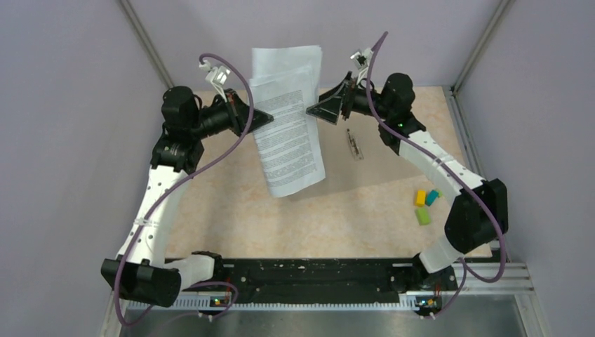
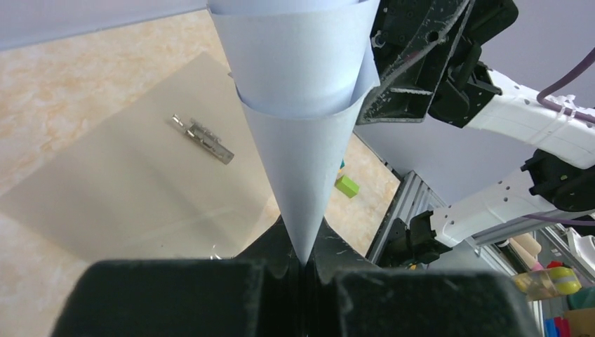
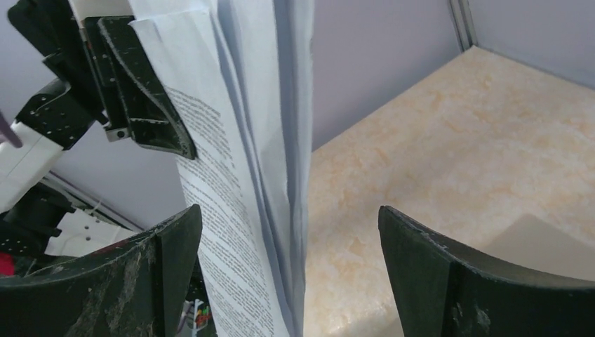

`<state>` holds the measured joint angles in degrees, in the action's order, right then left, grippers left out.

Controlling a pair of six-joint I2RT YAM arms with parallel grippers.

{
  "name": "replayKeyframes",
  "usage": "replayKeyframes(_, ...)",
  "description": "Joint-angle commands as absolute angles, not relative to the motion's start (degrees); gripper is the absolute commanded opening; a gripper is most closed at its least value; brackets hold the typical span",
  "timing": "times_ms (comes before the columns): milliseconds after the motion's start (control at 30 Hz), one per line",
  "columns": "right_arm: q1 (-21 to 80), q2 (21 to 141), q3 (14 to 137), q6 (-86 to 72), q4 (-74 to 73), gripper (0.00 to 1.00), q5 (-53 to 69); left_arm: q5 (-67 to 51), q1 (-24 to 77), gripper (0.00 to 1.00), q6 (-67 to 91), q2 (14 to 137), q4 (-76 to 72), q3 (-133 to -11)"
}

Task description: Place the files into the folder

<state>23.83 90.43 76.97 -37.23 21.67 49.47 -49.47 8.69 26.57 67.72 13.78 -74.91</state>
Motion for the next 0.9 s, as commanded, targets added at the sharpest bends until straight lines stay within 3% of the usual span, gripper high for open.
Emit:
replayKeyframes(0,23.8,86.1,74.3,-39.9,30.4,0.94,53.2,-51.4,9.5,0.0,28.5,67.0,8.5,-77.5)
replayKeyframes(233,24.6,82.2,69.9,-43.6,37.4,0.9,55.7,-53.1,10.7,0.0,31.0,67.7,5.4,-76.9)
replayKeyframes(633,24.9,78.3,67.7,-46.3,38.9,0.48,55.8,-52.3,10.8,0.0,30.1,67.7,6.4,-75.7)
replayKeyframes(867,27.8,79.0,69.5,-38.8,28.3,0.42,52.6,-53.3,11.3,0.0,31.5,67.8,4.2,-74.6)
